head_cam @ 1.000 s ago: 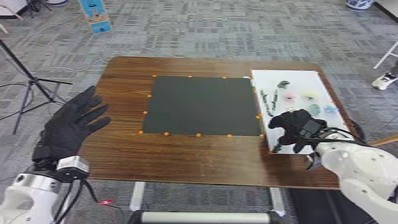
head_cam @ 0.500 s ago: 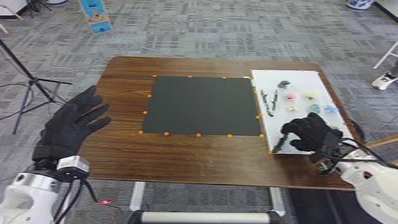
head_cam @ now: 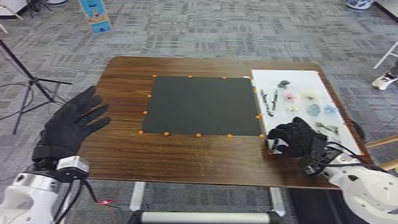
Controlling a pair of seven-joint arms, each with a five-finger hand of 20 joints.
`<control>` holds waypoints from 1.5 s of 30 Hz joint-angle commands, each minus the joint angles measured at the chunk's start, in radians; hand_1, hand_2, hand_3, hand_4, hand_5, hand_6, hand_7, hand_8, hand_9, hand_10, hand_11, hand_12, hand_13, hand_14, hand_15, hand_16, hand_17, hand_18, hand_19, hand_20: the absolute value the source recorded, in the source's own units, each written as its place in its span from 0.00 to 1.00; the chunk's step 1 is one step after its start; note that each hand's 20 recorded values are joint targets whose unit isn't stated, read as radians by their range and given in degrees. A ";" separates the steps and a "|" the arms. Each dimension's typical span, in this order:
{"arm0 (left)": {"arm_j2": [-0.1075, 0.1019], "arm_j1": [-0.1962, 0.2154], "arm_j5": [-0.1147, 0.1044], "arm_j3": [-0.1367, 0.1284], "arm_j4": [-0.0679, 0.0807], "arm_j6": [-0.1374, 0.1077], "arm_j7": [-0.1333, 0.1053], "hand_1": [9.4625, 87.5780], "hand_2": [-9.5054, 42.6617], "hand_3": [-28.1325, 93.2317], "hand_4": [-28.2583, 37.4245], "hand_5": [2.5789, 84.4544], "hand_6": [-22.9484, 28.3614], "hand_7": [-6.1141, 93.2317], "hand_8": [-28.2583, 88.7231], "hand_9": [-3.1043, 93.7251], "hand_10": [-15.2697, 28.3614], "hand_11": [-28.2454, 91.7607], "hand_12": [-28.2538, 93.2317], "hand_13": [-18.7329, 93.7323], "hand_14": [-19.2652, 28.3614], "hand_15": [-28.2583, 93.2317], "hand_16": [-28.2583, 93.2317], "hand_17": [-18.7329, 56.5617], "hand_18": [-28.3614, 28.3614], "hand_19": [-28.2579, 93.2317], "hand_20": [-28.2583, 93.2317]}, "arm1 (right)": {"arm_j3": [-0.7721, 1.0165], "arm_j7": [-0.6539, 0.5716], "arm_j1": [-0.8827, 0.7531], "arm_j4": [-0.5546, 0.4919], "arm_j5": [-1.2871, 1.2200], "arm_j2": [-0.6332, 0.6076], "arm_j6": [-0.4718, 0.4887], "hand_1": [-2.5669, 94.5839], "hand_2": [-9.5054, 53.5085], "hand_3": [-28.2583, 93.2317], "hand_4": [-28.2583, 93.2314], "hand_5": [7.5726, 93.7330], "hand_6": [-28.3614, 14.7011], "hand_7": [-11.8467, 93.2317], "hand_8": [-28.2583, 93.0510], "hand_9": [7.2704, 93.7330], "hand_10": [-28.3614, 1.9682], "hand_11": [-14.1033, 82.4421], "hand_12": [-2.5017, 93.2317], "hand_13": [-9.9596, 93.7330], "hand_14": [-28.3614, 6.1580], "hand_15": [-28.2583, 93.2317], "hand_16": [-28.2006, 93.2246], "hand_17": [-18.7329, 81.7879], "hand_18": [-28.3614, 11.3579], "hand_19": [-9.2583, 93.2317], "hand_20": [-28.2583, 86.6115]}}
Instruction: Arrange flowers
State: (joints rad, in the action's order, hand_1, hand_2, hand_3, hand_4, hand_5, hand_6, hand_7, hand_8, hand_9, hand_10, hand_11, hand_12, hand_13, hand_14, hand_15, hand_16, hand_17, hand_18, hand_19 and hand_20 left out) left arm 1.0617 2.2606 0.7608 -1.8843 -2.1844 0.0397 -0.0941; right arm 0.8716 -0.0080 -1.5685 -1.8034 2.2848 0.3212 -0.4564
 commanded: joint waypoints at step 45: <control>0.004 0.035 -0.008 -0.019 -0.019 -0.036 -0.022 0.20 0.00 0.79 0.00 0.29 0.48 0.23 0.16 0.27 0.58 0.38 0.37 0.36 0.67 0.42 0.26 0.14 0.88 0.60 0.33 | -0.774 0.202 0.938 0.176 -0.121 0.177 -0.203 0.85 0.03 0.53 0.00 0.67 0.73 0.59 0.42 0.77 0.76 0.44 0.77 0.69 0.68 0.85 0.61 0.49 0.36 0.84 0.77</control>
State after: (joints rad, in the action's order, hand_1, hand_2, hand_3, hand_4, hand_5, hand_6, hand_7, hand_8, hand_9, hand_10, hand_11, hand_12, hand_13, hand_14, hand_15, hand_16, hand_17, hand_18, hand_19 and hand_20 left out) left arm 1.0617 2.2699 0.7596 -1.8848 -2.1865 0.0305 -0.0966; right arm 0.4213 0.1287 -1.0508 -1.6854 2.1684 0.4185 -0.5655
